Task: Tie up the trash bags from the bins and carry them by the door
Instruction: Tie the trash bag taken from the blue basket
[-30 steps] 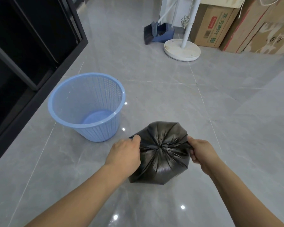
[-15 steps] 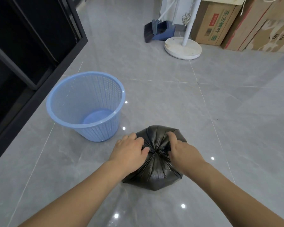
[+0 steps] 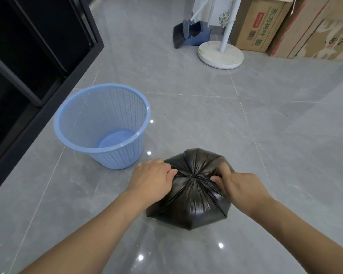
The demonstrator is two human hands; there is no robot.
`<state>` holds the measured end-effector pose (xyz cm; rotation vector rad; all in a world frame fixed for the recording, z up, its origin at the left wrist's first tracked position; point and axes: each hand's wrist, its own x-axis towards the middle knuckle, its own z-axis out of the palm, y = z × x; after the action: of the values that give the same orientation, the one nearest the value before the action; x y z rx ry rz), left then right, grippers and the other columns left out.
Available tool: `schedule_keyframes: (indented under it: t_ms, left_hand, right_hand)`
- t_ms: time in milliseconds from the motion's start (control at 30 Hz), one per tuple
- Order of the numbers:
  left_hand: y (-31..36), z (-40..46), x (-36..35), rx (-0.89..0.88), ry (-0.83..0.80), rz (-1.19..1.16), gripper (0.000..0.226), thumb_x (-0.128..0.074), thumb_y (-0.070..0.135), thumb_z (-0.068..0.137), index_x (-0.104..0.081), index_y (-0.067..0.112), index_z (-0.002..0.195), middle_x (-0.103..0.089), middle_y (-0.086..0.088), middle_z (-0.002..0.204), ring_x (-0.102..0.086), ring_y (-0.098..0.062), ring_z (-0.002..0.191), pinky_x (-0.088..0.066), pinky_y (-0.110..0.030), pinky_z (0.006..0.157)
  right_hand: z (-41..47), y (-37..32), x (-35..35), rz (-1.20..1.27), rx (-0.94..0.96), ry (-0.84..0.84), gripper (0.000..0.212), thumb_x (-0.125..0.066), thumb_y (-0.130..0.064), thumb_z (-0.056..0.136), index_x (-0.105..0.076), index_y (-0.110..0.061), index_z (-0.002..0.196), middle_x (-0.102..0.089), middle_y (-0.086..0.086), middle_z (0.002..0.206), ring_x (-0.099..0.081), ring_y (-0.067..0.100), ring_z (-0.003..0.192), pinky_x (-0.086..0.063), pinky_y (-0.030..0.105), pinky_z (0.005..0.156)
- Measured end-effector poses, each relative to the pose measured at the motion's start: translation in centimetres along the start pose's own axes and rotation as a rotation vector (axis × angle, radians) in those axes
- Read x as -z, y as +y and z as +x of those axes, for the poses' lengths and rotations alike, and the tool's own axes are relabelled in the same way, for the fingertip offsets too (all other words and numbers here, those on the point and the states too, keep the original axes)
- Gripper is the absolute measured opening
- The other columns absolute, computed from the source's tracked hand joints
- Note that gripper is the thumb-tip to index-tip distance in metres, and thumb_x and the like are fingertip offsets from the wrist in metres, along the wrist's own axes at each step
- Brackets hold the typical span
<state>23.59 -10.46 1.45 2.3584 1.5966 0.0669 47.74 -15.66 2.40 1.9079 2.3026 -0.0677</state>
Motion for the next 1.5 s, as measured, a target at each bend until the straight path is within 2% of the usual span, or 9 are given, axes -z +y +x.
schedule_keyframes:
  t_ms: [200,367,533,667,867,1033,1200,1300,1500]
  left_hand:
    - [-0.7,0.8,0.4,0.086,-0.167,-0.031,0.042,-0.031,0.048,0.098,-0.039,0.028,0.063,-0.045,0.008,0.080,-0.048,-0.018,0.086,-0.036,-0.039,0.079]
    - [-0.5,-0.1,0.6,0.019,-0.086,-0.043,0.031,-0.028,0.041,0.098,-0.043,0.029,0.073,-0.038,0.008,0.087,-0.038,-0.014,0.087,-0.031,-0.033,0.077]
    - [-0.3,-2.3,0.7,-0.251,-0.023,0.016,0.026,-0.031,0.037,0.096,-0.054,0.029,0.087,-0.038,0.014,0.108,-0.034,-0.012,0.102,-0.025,-0.034,0.095]
    - [0.1,-3.2,1.4,-0.402,-0.009,0.019,0.014,-0.034,0.032,0.096,-0.048,0.029,0.096,-0.043,0.015,0.103,-0.039,-0.009,0.102,-0.020,-0.036,0.107]
    - [1.3,-3.4,2.0,-0.607,0.036,0.151,0.019,-0.035,0.025,0.099,-0.052,0.022,0.091,-0.055,0.006,0.087,-0.049,-0.017,0.084,-0.028,-0.032,0.106]
    - [1.5,-2.4,2.9,-0.627,0.060,0.057,0.012,-0.045,0.023,0.097,-0.053,0.019,0.089,-0.055,0.003,0.081,-0.048,-0.019,0.074,-0.041,-0.031,0.078]
    - [0.7,-0.2,2.5,-0.374,0.055,-0.169,0.015,-0.041,0.030,0.099,-0.051,0.023,0.091,-0.055,0.006,0.079,-0.052,-0.015,0.074,-0.045,-0.035,0.069]
    - [-0.6,1.1,1.5,-0.213,0.018,-0.267,0.016,-0.040,0.027,0.101,-0.053,0.020,0.094,-0.056,0.004,0.088,-0.052,-0.015,0.085,-0.047,-0.042,0.077]
    - [-0.5,1.6,0.4,-0.174,0.122,-0.369,0.019,-0.038,0.023,0.101,-0.056,0.017,0.107,-0.058,0.002,0.119,-0.049,-0.014,0.113,-0.042,-0.034,0.097]
  right_hand:
    - [-0.1,0.4,-0.2,0.040,-0.026,0.000,0.041,-0.015,-0.056,0.097,-0.034,-0.020,0.103,-0.055,-0.006,0.062,-0.063,0.024,0.062,-0.048,0.034,0.056]
    - [-0.6,-1.0,0.4,0.040,-0.216,-0.071,0.048,-0.019,-0.062,0.094,-0.044,-0.022,0.086,-0.044,-0.008,0.058,-0.060,0.018,0.062,-0.031,0.029,0.047]
    - [-0.3,-0.6,1.4,1.643,-0.753,-0.673,0.044,-0.054,-0.049,0.091,-0.050,-0.020,0.059,-0.024,-0.008,0.045,-0.016,0.009,0.037,-0.014,0.019,0.034]
    - [-0.1,-1.8,0.6,2.342,-0.898,-0.393,0.027,-0.045,-0.025,0.099,-0.064,-0.010,0.085,-0.019,-0.009,0.043,-0.009,0.007,0.039,-0.007,0.018,0.038]
    - [0.4,-4.3,-1.2,2.810,-0.699,-0.022,0.025,-0.046,-0.012,0.089,-0.060,-0.008,0.109,-0.013,-0.007,0.056,-0.011,0.007,0.045,-0.016,0.020,0.037]
    - [0.5,-5.7,-2.5,2.304,-0.605,-0.047,0.035,-0.033,-0.006,0.095,-0.060,-0.010,0.117,-0.022,-0.005,0.057,-0.020,0.008,0.045,-0.017,0.022,0.042]
    - [0.1,-6.5,-1.6,1.786,-0.427,-0.241,0.024,-0.047,-0.007,0.089,-0.059,-0.018,0.072,-0.041,-0.010,0.049,-0.037,0.004,0.042,-0.028,0.016,0.042]
    - [0.4,-6.4,-0.5,1.440,-0.373,-0.253,0.021,-0.059,-0.025,0.081,-0.057,-0.024,0.060,-0.053,-0.010,0.052,-0.053,0.005,0.050,-0.042,0.020,0.052]
    - [1.8,-5.7,0.4,0.343,-0.177,-0.016,0.021,-0.041,-0.039,0.086,-0.034,-0.023,0.075,-0.051,-0.004,0.066,-0.057,0.025,0.067,-0.027,0.032,0.049]
